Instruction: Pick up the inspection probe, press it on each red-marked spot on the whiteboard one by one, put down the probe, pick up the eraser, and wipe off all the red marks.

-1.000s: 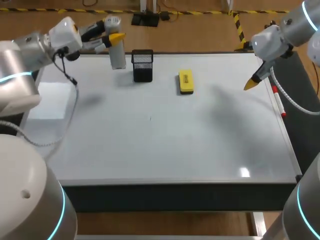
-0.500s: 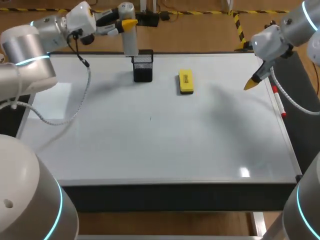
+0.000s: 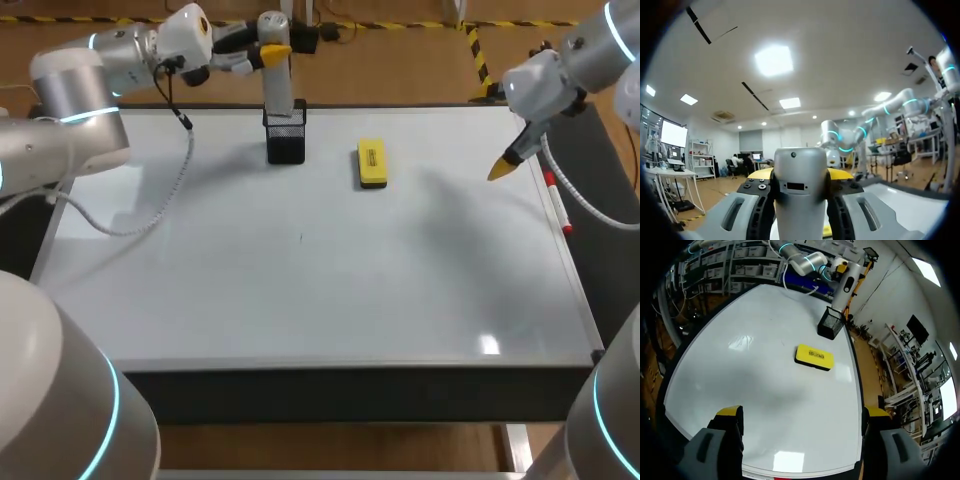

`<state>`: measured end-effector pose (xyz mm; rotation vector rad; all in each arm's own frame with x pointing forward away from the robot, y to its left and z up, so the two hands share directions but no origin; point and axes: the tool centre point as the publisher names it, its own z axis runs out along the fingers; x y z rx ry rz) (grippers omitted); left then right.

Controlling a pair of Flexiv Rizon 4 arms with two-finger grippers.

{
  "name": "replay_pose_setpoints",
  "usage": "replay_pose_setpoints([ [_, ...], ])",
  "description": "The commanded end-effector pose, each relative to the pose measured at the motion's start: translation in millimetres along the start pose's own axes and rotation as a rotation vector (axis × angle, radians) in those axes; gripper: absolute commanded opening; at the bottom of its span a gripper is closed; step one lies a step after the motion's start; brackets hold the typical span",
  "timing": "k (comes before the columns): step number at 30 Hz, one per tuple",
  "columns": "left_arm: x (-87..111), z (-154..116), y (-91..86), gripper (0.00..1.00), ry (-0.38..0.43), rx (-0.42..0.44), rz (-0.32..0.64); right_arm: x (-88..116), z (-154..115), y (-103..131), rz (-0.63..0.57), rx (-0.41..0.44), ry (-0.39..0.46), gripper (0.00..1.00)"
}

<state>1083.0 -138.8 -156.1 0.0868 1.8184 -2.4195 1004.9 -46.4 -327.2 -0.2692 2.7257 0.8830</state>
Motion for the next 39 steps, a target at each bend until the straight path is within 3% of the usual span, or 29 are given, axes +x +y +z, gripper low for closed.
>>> replay_pose_setpoints([
  [1, -6.5, -0.7, 6.5, 0.00, 0.104, 0.008, 0.000, -0.2, -0.2, 0.2, -0.001, 0.004, 0.002, 1.00],
  [27, -3.1, -9.9, 64.1, 0.00, 0.027, 0.002, -0.037, -0.2, -0.2, 0.2, -0.001, 0.004, 0.002, 1.00],
  [39, -4.5, -15.4, 79.7, 0.00, 0.005, 0.000, -0.048, -0.2, -0.2, 0.2, -0.001, 0.004, 0.002, 1.00],
])
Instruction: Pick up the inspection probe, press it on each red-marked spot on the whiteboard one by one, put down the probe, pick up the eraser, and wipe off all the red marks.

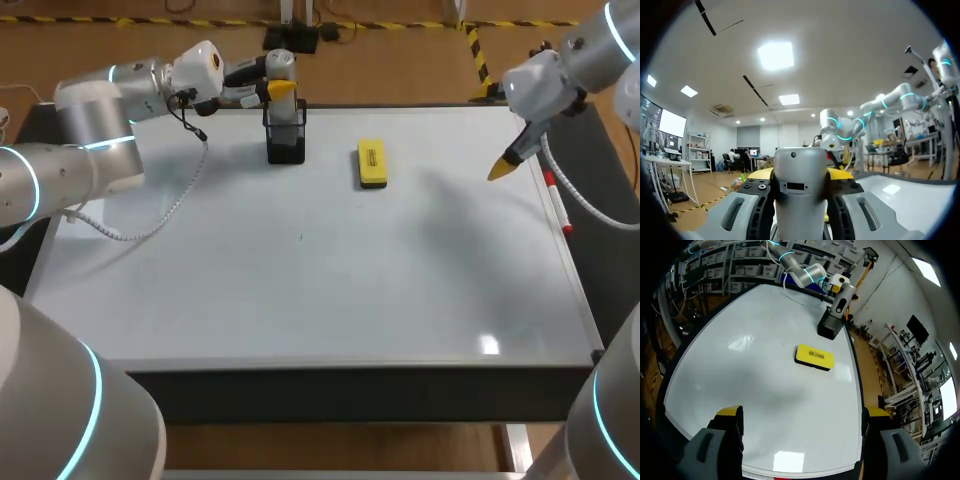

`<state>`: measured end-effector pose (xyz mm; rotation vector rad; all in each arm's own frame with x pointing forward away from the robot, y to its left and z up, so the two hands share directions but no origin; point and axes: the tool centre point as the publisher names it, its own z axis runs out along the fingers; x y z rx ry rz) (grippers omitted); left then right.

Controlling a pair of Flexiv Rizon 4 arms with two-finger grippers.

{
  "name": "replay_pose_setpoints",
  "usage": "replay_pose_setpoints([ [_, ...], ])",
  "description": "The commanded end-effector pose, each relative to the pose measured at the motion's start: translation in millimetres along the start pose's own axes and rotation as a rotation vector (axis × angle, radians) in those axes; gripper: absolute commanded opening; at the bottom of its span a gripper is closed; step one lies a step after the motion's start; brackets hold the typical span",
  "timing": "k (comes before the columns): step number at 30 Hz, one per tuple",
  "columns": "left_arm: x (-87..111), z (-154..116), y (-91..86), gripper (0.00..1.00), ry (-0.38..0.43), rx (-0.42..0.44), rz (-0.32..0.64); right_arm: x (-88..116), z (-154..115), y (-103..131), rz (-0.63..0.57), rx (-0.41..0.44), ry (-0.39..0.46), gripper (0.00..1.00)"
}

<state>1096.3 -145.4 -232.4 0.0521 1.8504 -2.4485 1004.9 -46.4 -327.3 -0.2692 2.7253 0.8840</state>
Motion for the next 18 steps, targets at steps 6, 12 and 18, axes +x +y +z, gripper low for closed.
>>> replay_pose_setpoints([
  [6, -1.4, -2.8, 8.9, 0.00, -0.010, 0.008, -0.006, -0.2, -0.3, 0.2, -0.001, 0.004, 0.002, 1.00],
  [12, -2.1, -5.1, 13.4, 0.00, -0.021, 0.006, -0.016, -0.2, -0.3, 0.2, -0.001, 0.004, 0.002, 1.00],
  [18, -2.5, -5.0, 17.4, 0.00, -0.027, 0.001, -0.021, -0.2, -0.3, 0.2, -0.001, 0.004, 0.002, 1.00],
])
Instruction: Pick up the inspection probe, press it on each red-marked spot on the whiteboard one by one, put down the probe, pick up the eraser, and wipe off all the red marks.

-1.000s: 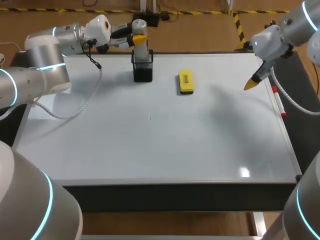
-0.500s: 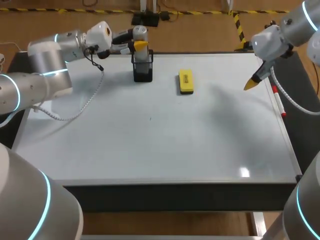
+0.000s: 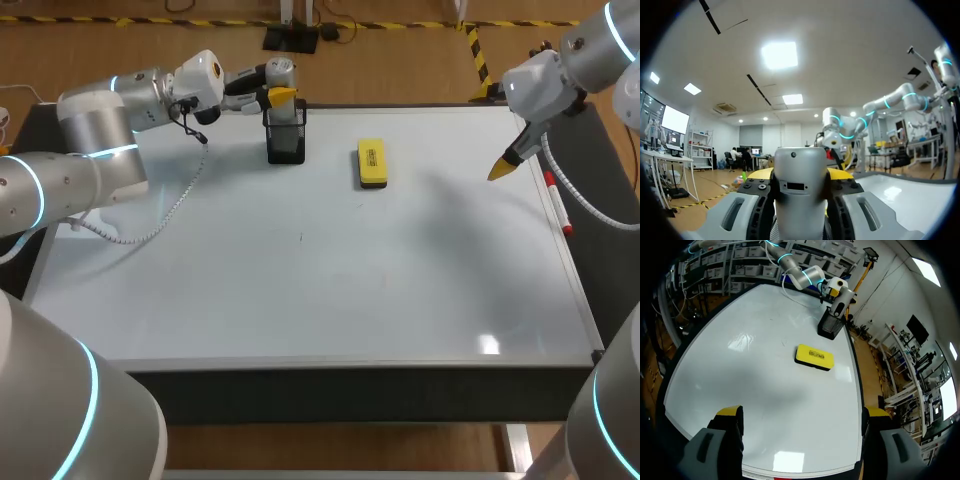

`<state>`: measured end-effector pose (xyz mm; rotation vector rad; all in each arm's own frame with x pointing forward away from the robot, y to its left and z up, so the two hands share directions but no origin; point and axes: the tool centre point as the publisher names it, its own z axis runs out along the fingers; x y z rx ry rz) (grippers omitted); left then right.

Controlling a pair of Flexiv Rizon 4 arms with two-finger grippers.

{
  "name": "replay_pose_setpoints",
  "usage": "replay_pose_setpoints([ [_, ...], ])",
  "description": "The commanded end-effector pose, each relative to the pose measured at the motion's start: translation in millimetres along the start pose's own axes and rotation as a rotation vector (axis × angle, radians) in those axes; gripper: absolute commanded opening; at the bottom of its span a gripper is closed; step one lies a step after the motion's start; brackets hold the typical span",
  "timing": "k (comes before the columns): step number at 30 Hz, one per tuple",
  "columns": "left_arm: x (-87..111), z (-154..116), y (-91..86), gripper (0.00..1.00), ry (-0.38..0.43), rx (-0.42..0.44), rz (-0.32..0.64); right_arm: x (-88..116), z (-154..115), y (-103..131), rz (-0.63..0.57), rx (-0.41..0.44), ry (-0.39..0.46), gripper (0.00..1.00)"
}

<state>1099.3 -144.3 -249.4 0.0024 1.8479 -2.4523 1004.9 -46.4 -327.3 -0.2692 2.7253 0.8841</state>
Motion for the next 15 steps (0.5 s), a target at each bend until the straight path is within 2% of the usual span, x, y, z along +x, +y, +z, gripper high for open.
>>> replay_pose_setpoints([
  [1, -1.2, 0.1, 2.0, 0.00, -0.005, 0.000, -0.002, -0.2, -0.3, 0.2, -0.001, 0.004, 0.002, 1.00],
  [11, -1.3, 0.1, 6.1, 0.00, -0.012, 0.003, -0.005, -0.2, -0.3, 0.2, -0.001, 0.004, 0.002, 1.00],
  [12, -1.3, 0.1, 6.2, 0.04, -0.013, 0.004, -0.006, -0.2, -0.3, 0.2, -0.001, 0.004, 0.002, 1.00],
  [13, -1.2, 0.1, 6.3, 0.37, -0.013, 0.004, -0.007, -0.2, -0.3, 0.2, -0.001, 0.004, 0.002, 1.00],
  [14, -1.0, 0.2, 6.3, 0.89, -0.013, 0.004, -0.009, -0.2, -0.3, 0.2, -0.001, 0.004, 0.002, 1.00],
  [15, -0.3, 0.4, 5.7, 1.00, -0.013, 0.005, -0.008, -0.2, -0.3, 0.2, -0.001, 0.004, 0.002, 1.00],
])
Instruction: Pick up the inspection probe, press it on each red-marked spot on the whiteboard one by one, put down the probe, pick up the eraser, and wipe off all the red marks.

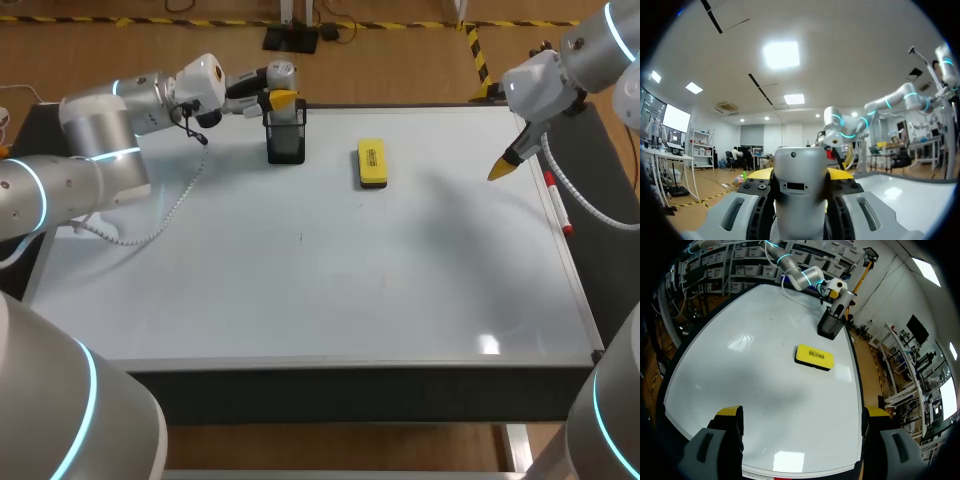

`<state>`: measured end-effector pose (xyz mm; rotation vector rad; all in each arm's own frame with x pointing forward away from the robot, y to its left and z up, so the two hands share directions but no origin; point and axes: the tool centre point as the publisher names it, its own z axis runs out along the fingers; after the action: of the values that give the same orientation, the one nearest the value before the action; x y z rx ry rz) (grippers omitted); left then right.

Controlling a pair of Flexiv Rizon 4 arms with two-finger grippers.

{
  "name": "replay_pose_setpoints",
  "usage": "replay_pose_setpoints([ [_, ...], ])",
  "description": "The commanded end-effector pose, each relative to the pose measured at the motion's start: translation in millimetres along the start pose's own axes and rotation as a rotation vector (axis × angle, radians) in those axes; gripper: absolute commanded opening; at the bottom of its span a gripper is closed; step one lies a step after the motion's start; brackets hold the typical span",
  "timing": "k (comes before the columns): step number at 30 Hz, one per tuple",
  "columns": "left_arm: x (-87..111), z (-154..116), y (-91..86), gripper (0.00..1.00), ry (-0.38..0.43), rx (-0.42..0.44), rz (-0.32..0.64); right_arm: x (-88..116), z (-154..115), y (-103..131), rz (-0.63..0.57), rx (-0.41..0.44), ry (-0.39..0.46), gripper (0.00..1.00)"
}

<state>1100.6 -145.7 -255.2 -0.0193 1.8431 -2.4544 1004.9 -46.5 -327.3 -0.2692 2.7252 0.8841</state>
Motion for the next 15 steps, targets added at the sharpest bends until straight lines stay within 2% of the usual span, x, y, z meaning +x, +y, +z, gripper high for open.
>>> replay_pose_setpoints([
  [1, 1.2, 0.7, -1.3, 1.00, -0.001, 0.002, 0.001, -0.2, -0.2, 0.3, -0.001, 0.004, 0.002, 1.00],
  [8, 3.2, -3.0, -12.5, 1.00, 0.001, -0.014, 0.032, -0.2, -0.2, 0.3, -0.001, 0.004, 0.002, 1.00],
  [15, 5.1, -21.7, -26.3, 1.00, -0.068, -0.162, 0.078, -0.2, -0.2, 0.3, -0.001, 0.004, 0.002, 1.00],
])
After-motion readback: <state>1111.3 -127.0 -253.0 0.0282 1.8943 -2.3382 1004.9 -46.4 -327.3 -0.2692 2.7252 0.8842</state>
